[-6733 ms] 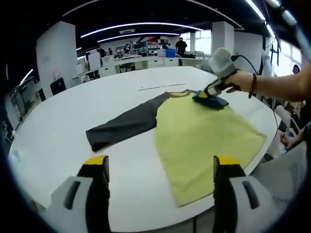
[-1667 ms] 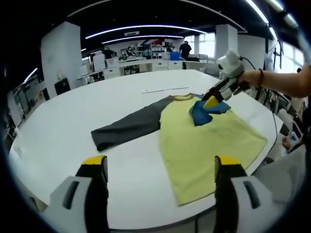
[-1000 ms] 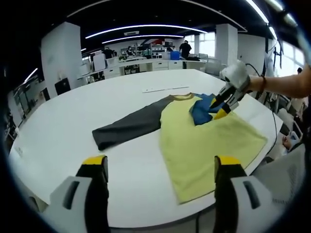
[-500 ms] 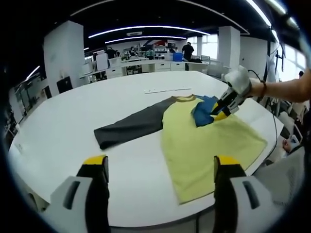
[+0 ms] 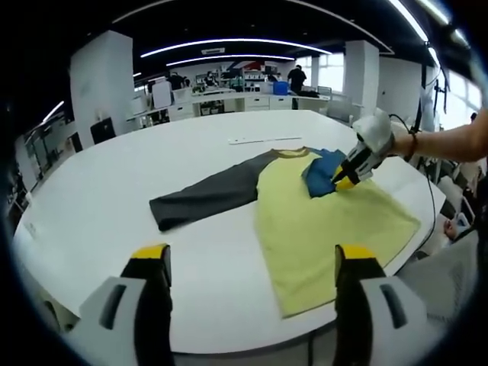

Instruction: Fold the garment on the visible template until the final outline fits inside the template.

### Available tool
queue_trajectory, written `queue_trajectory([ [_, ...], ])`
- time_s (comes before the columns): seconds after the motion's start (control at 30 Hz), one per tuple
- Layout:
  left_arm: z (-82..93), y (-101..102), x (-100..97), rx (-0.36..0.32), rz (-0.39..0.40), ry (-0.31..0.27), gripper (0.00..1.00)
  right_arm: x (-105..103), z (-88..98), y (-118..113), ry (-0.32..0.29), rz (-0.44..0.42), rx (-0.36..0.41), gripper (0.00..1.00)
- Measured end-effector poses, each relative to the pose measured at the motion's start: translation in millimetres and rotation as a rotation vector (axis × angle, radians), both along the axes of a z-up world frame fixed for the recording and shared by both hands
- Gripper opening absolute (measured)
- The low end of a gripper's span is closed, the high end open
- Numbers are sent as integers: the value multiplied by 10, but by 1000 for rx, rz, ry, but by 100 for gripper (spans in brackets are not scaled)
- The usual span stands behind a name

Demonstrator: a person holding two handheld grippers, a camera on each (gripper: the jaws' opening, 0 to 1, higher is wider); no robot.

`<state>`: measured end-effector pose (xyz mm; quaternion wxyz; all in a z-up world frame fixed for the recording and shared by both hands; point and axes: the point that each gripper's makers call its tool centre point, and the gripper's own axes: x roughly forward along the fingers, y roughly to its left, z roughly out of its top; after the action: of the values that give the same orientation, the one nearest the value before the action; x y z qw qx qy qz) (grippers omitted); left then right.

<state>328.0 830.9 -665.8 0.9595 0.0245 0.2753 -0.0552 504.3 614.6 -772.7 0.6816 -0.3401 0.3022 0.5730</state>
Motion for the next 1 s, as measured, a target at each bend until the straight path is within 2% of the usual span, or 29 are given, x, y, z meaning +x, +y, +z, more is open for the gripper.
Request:
queue_trajectory([
  [0.13, 0, 6, 0, 0, 0, 0, 85, -7, 0, 1, -3, 3, -3, 7],
  [0.23, 3, 6, 5, -1, 1, -2, 85, -19, 11, 22, 6, -5, 8, 0],
  [0.47, 21, 5, 4, -1, -1, -8, 85, -32, 118, 98, 30, -52, 41, 0],
  [0.63, 21, 3, 4, -1, -2, -7, 85, -56, 362, 260, 96, -125, 130, 0],
  [0.83, 24, -23, 26, -2, -12, -9, 85, -51, 598, 459, 130, -175, 210, 0],
  [1.0, 13, -28, 25, -3, -17, -7, 85, 68, 746, 591, 153, -281, 272, 0],
])
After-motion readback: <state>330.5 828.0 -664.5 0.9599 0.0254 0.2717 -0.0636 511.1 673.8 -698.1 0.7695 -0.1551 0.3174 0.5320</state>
